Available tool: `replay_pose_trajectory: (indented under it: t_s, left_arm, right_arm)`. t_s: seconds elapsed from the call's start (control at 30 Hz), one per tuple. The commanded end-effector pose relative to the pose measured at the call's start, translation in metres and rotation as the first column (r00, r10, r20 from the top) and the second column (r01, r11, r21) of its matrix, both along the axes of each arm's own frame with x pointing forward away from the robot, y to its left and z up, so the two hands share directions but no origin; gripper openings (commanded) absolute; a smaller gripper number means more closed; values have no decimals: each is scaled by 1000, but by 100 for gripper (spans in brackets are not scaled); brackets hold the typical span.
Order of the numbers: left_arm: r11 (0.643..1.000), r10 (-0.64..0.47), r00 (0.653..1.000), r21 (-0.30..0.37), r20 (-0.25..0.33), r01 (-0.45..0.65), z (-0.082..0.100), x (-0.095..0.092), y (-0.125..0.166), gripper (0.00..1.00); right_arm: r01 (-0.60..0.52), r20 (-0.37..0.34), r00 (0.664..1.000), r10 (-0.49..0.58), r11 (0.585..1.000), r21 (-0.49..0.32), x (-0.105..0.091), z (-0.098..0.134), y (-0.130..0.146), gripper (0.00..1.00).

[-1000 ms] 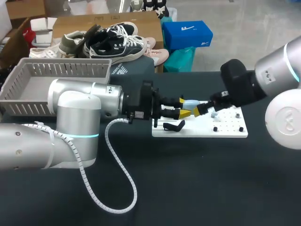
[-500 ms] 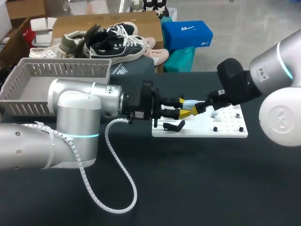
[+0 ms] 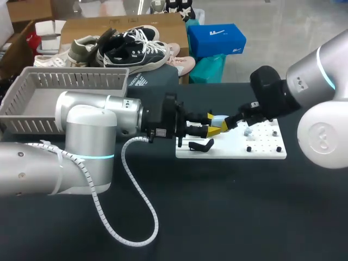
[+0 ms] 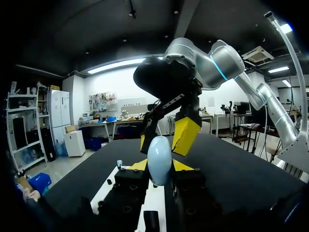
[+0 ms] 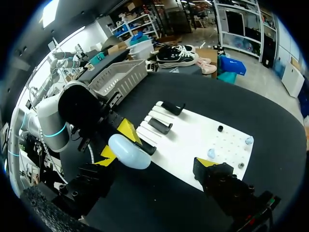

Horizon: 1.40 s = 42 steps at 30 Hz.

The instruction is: Pick up each earbud case from the left stands, insert the matching earbuds, close the lid, and place the case in the box.

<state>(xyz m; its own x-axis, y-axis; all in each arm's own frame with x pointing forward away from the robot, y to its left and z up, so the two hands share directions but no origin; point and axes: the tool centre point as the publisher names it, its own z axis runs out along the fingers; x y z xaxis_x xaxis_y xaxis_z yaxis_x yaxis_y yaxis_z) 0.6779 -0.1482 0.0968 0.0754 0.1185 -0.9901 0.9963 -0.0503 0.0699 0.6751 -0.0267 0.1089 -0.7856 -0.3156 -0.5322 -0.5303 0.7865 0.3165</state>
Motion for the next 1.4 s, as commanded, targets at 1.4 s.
replay_pose_trajectory:
  t_s: [1.4]
  left_arm:
    - [1000, 4, 1000, -2, 2, -4, 0, -1, 0, 0]
  right_arm:
    - [226, 236, 964, -124, 848, -480, 43, 34, -89, 100]
